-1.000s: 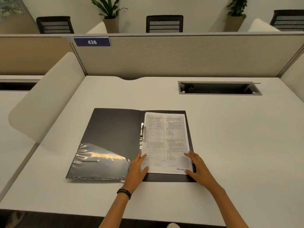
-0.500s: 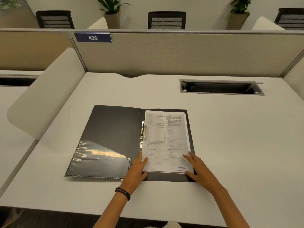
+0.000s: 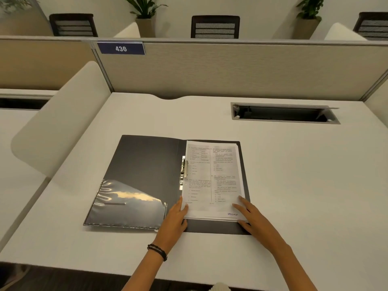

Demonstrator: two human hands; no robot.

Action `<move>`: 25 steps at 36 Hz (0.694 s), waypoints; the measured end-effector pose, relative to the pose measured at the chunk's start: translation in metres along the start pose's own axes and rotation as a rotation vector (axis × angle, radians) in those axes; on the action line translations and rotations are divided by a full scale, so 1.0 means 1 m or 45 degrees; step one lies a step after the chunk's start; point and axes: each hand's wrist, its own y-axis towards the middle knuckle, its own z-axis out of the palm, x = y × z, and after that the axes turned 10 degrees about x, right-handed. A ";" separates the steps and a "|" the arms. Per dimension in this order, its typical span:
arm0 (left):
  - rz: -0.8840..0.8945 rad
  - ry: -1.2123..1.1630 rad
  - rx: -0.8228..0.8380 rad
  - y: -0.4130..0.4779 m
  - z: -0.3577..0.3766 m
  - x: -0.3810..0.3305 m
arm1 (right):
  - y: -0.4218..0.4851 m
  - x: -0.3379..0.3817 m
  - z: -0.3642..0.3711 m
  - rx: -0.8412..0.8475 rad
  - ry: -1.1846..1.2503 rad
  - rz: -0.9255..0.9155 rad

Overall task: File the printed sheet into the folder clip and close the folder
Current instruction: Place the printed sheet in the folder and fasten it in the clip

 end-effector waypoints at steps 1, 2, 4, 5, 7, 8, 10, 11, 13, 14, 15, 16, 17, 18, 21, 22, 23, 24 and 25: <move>-0.005 0.005 -0.004 0.000 0.000 0.000 | 0.000 0.001 0.001 -0.003 -0.020 -0.005; -0.007 0.025 -0.008 0.000 0.000 0.000 | 0.001 0.002 0.001 -0.003 -0.040 -0.009; -0.005 0.065 -0.009 -0.001 0.000 0.001 | 0.001 0.002 0.002 0.000 -0.053 -0.014; -0.003 0.074 -0.008 -0.001 0.000 0.002 | 0.001 0.002 0.002 0.002 -0.025 -0.015; -0.004 0.078 -0.015 0.000 0.000 0.003 | 0.002 0.004 -0.002 -0.025 0.139 -0.013; -0.018 0.063 -0.033 0.000 -0.001 0.003 | 0.004 0.006 -0.005 -0.069 0.243 -0.006; -0.068 -0.028 -0.102 0.004 -0.004 0.000 | 0.011 0.010 -0.009 -0.203 0.428 0.043; -0.096 -0.092 -0.133 0.006 -0.006 -0.002 | 0.015 0.012 -0.011 -0.265 0.536 0.082; -0.120 -0.229 -0.168 0.010 -0.010 -0.008 | 0.023 0.018 -0.017 -0.335 0.766 0.160; -0.108 -0.294 -0.180 0.012 -0.012 -0.010 | 0.026 0.020 -0.019 -0.348 0.852 0.201; -0.094 -0.348 -0.191 0.014 -0.014 -0.012 | 0.029 0.022 -0.021 -0.355 0.915 0.244; -0.089 -0.385 -0.196 0.015 -0.015 -0.014 | 0.032 0.021 -0.023 -0.360 0.955 0.286; -0.095 -0.408 -0.194 0.015 -0.016 -0.015 | 0.034 0.020 -0.024 -0.364 0.976 0.320; -0.109 -0.426 -0.191 0.015 -0.016 -0.016 | 0.036 0.018 -0.024 -0.365 0.984 0.347; -0.157 -0.457 -0.187 0.014 -0.015 -0.015 | 0.036 0.016 -0.023 -0.357 0.993 0.393; -0.166 -0.465 -0.181 0.013 -0.015 -0.014 | 0.036 0.015 -0.022 -0.352 0.991 0.398; -0.174 -0.470 -0.172 0.013 -0.015 -0.014 | 0.036 0.015 -0.022 -0.346 0.986 0.401; -0.180 -0.472 -0.165 0.013 -0.015 -0.014 | 0.036 0.015 -0.023 -0.341 0.980 0.402; -0.184 -0.469 -0.163 0.013 -0.016 -0.014 | 0.036 0.015 -0.024 -0.337 0.972 0.405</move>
